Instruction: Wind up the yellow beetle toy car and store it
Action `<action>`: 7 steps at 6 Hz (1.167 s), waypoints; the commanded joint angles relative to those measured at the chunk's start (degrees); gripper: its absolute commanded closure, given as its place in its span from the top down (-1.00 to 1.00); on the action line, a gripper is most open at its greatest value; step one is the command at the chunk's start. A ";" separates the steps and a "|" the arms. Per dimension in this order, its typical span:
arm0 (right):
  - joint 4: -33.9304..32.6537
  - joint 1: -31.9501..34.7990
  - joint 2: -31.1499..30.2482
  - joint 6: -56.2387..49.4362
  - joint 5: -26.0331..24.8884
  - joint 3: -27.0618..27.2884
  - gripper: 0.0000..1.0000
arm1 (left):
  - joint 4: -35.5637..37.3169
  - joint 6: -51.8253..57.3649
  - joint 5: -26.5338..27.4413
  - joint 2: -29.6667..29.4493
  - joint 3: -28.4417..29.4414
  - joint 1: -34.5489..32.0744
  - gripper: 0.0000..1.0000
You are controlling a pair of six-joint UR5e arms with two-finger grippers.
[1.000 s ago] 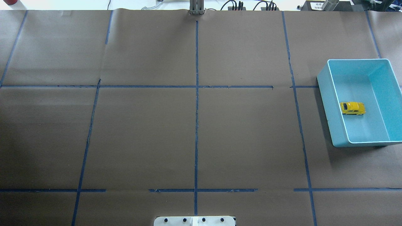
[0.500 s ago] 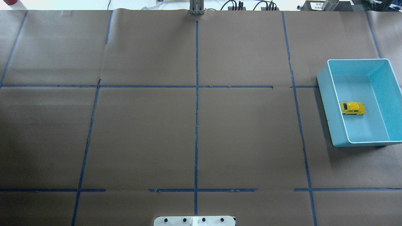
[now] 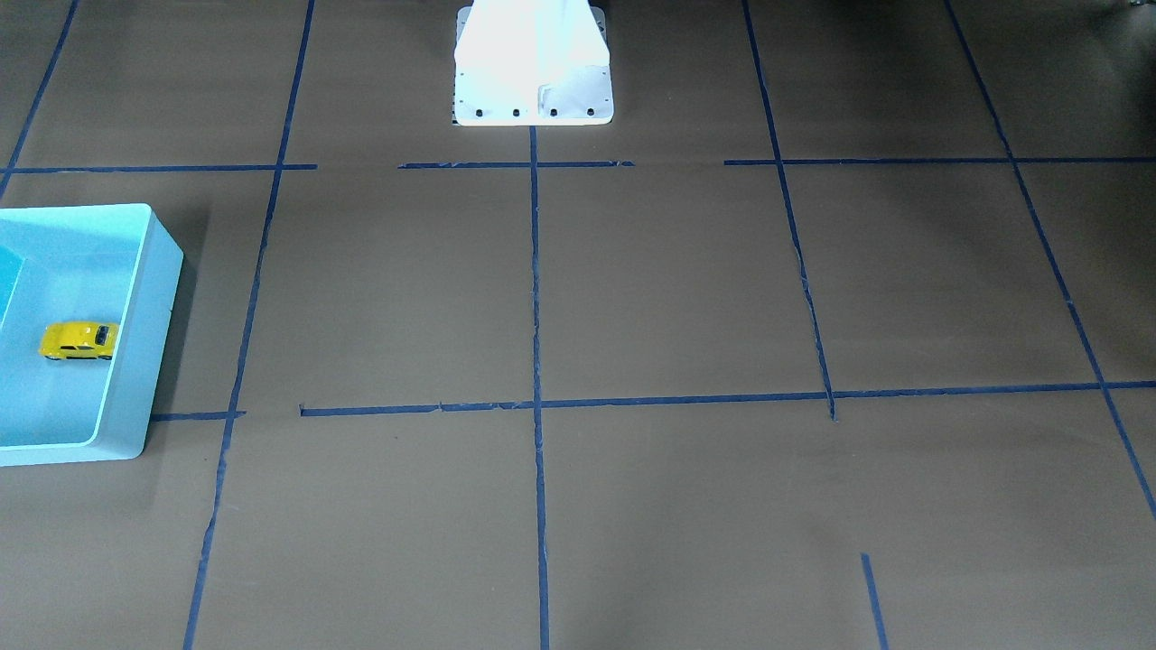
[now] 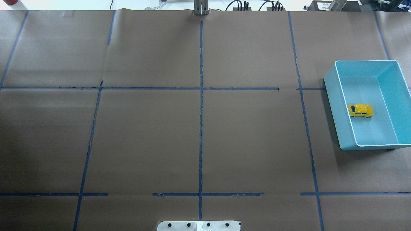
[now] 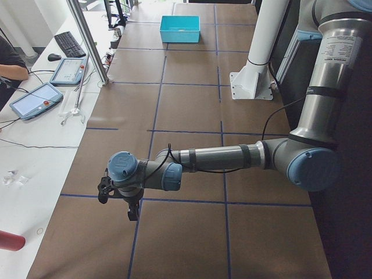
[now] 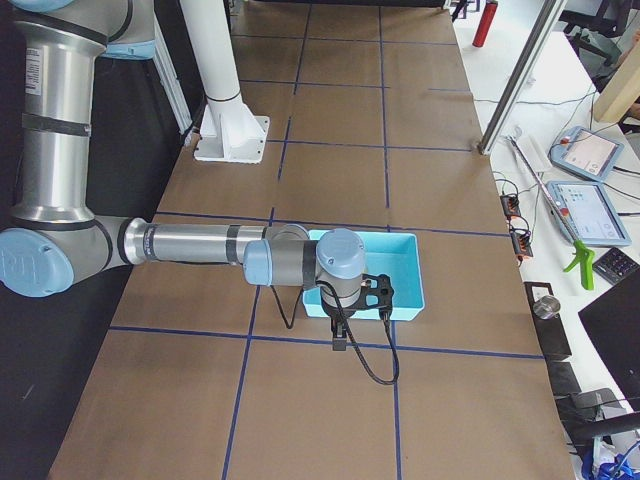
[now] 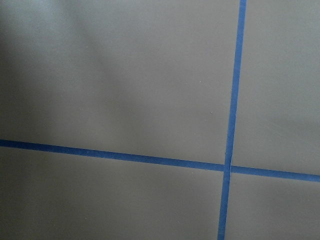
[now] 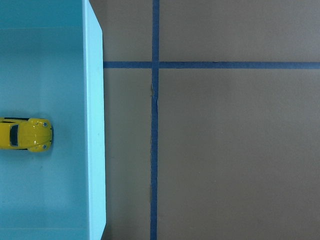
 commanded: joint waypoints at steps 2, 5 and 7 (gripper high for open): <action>-6.51 -0.08 3.33 -0.51 0.29 0.79 1.00 | -0.43 -0.10 0.11 0.00 0.36 0.09 1.00; -7.08 -0.17 2.83 -3.33 -0.67 1.41 1.00 | -1.58 -0.10 0.11 0.09 0.71 0.09 1.00; -7.08 -0.17 2.56 -3.33 -0.94 1.23 1.00 | -1.67 -0.19 0.11 0.09 1.15 0.09 1.00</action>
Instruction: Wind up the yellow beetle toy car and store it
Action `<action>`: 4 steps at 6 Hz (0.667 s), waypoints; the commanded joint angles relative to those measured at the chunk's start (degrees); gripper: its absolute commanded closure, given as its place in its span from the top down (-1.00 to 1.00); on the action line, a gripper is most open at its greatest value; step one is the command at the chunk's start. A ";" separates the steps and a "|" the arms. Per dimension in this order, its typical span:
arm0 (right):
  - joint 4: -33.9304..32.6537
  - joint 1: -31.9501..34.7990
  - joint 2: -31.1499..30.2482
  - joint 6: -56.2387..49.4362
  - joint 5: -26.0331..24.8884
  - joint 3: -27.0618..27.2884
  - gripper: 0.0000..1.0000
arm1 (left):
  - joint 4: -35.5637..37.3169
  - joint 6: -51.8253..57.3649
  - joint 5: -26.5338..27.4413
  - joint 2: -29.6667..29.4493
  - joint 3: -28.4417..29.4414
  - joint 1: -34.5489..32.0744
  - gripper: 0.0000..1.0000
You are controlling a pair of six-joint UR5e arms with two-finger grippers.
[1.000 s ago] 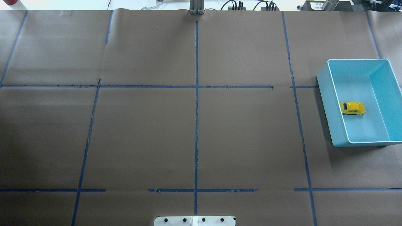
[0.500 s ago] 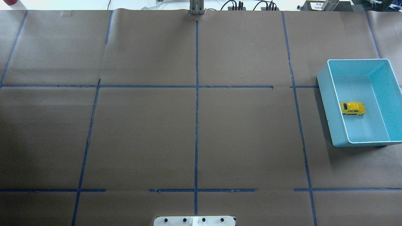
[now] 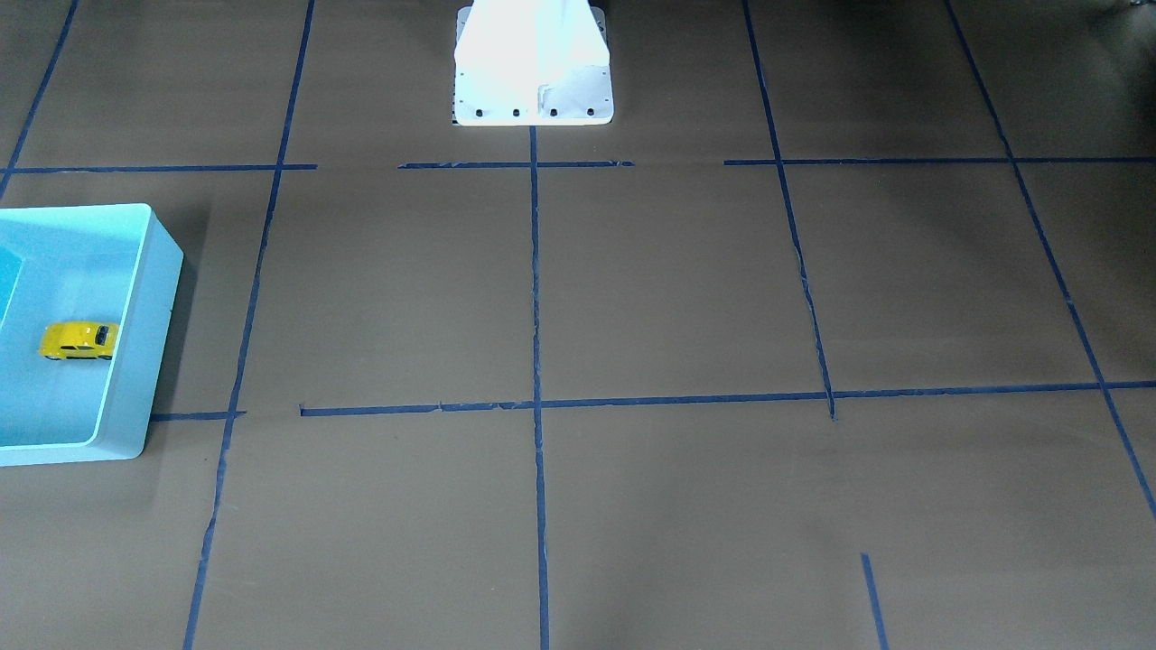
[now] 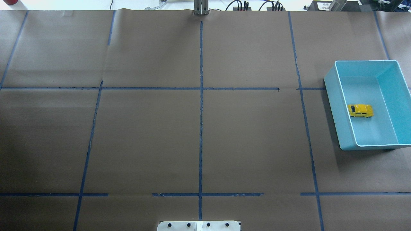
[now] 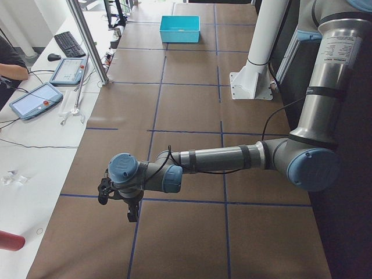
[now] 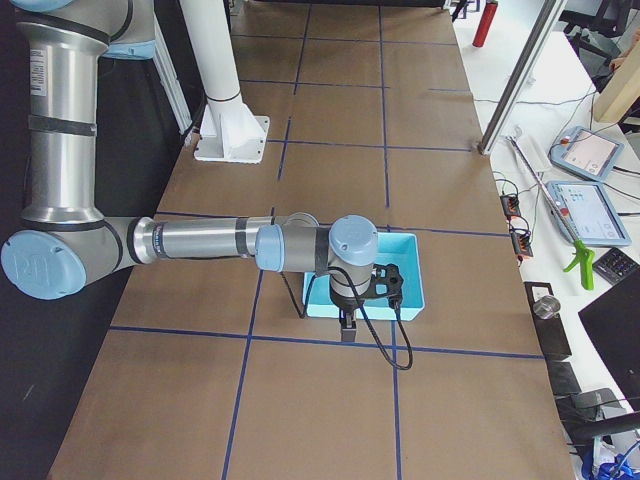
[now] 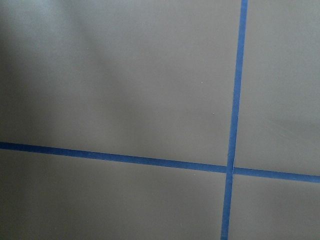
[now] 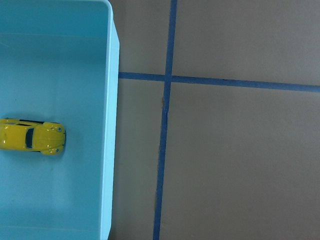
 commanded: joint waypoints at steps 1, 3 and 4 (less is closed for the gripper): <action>-0.01 0.00 -0.13 -0.06 -0.10 -0.25 1.00 | -0.06 -0.02 0.00 -0.09 0.17 0.00 1.00; -0.01 0.00 -0.04 -0.06 -0.19 -0.34 1.00 | -0.06 0.06 0.09 -0.09 0.34 0.00 1.00; -0.01 0.00 0.05 -0.06 -0.19 -0.43 1.00 | -0.15 0.06 0.00 -0.09 -0.01 0.00 1.00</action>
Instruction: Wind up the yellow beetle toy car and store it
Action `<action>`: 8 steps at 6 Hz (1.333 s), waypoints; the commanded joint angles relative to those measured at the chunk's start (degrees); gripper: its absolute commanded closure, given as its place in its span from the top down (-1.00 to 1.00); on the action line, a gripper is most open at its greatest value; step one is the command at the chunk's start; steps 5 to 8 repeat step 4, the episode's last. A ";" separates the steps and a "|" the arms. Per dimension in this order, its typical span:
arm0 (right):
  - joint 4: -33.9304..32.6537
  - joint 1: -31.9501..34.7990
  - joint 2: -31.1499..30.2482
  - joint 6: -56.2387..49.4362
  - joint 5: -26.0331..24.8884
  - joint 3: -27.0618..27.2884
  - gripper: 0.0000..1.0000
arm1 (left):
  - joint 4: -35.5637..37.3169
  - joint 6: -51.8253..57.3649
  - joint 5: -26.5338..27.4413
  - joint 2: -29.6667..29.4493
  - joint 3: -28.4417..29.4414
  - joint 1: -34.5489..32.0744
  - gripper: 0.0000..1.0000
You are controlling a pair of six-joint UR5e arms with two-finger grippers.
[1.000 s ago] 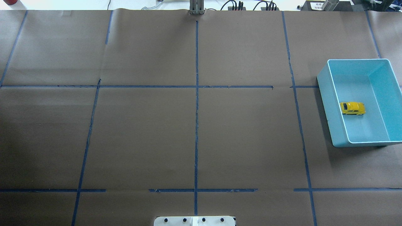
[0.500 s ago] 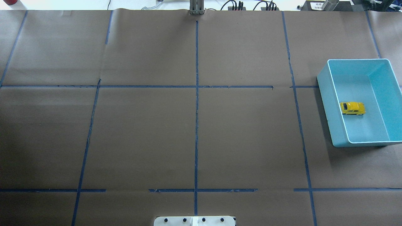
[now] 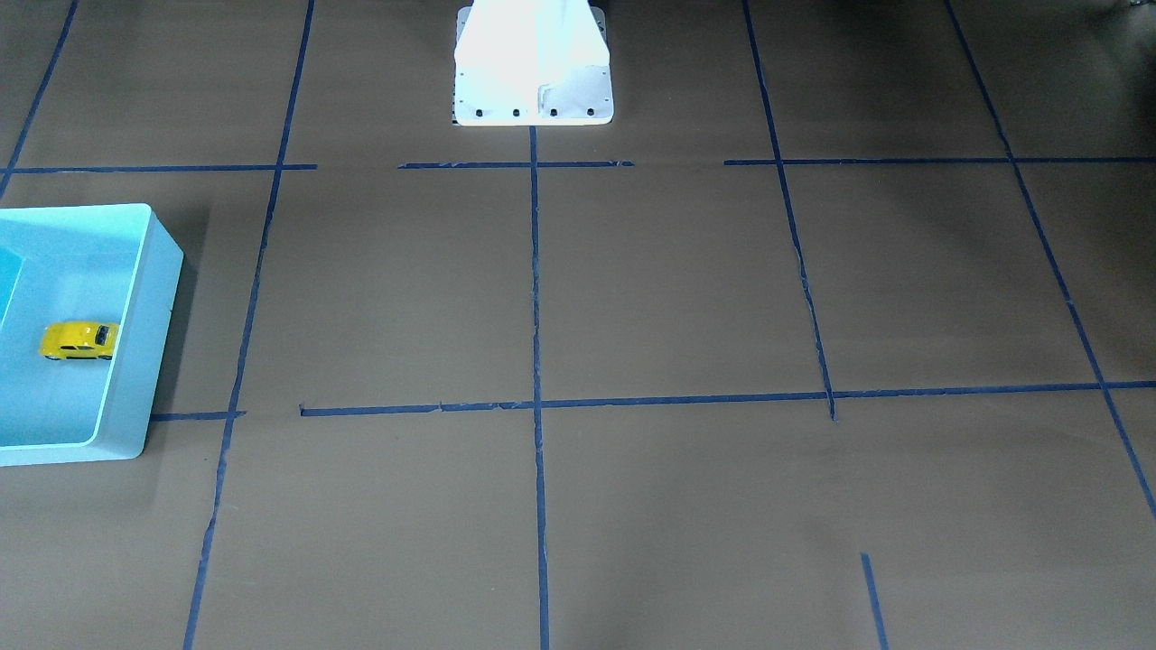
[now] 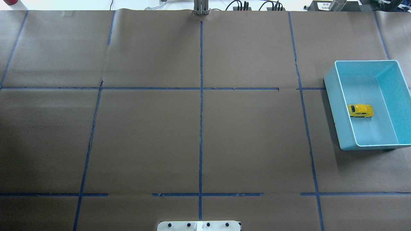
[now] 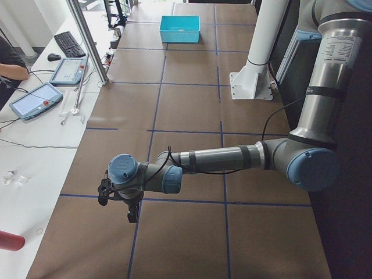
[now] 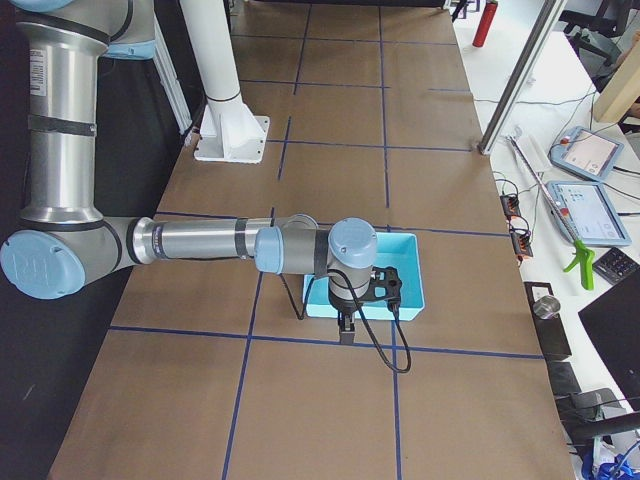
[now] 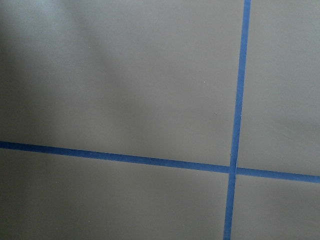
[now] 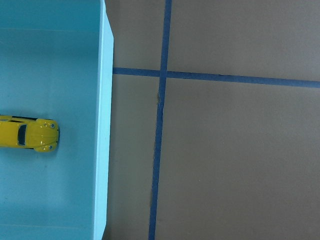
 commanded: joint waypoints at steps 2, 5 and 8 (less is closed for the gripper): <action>0.00 0.00 0.06 0.00 -0.01 -0.24 1.00 | -1.54 0.02 -0.04 0.08 0.06 0.17 1.00; 0.00 0.00 0.06 0.00 -0.09 -0.24 1.00 | -1.82 0.02 -0.13 0.09 0.06 0.35 1.00; 0.00 0.00 0.06 0.00 -0.09 -0.24 1.00 | -1.82 0.02 -0.13 0.09 0.06 0.35 1.00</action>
